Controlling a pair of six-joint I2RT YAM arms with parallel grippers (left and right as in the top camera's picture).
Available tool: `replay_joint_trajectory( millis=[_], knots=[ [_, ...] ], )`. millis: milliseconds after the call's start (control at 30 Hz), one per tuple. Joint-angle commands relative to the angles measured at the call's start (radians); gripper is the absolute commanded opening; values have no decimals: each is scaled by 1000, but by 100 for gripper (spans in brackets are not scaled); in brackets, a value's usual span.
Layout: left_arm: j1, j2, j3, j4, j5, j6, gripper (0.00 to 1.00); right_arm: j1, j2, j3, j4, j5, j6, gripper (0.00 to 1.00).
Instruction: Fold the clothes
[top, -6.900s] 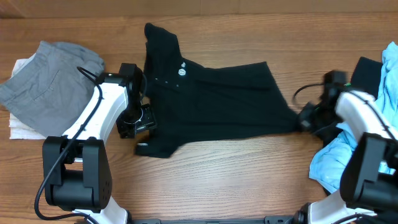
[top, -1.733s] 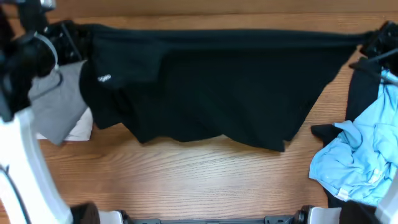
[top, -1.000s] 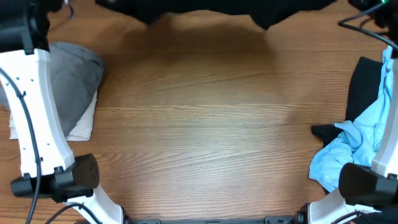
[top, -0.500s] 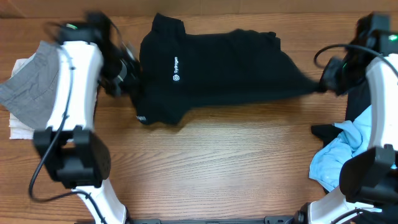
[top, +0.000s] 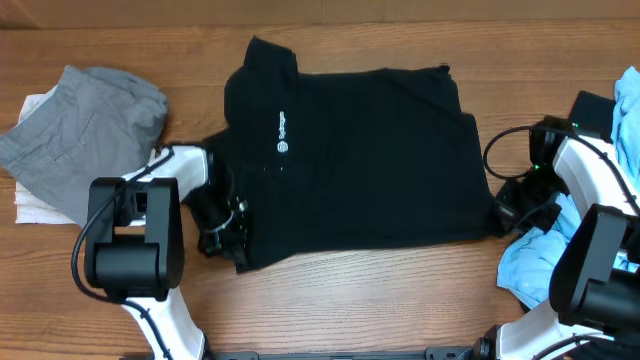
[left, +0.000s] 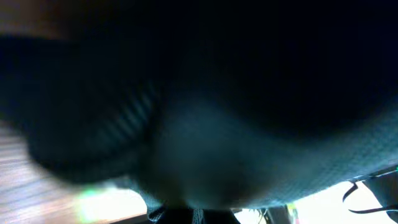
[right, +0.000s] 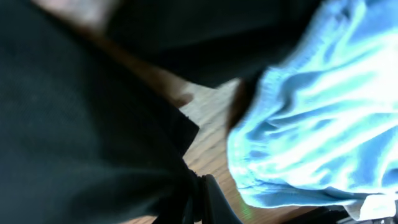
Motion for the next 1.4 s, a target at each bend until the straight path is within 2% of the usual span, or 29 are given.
replay_joint_trajectory(
  millis=[0,267,400,533,900,1167,1367],
  knots=[
    [8,-108,-76,25,-11,11,4,-27,-20,-29,5,47,55,4],
    [103,-386,-133,38,-5,4,4,-53,-130,-55,4,35,55,4],
    [163,-527,-133,47,74,4,4,-43,-157,-55,21,15,53,4],
    [188,-592,-133,124,154,0,4,-32,-156,-55,105,-25,47,4],
    [188,-545,-133,517,173,-270,4,-26,-156,-55,407,-124,45,4],
    [179,-474,-133,696,208,-356,11,-17,-155,-55,515,-183,19,4],
    [177,-393,-133,770,208,-364,10,4,-140,-55,541,-183,15,5]
  ],
)
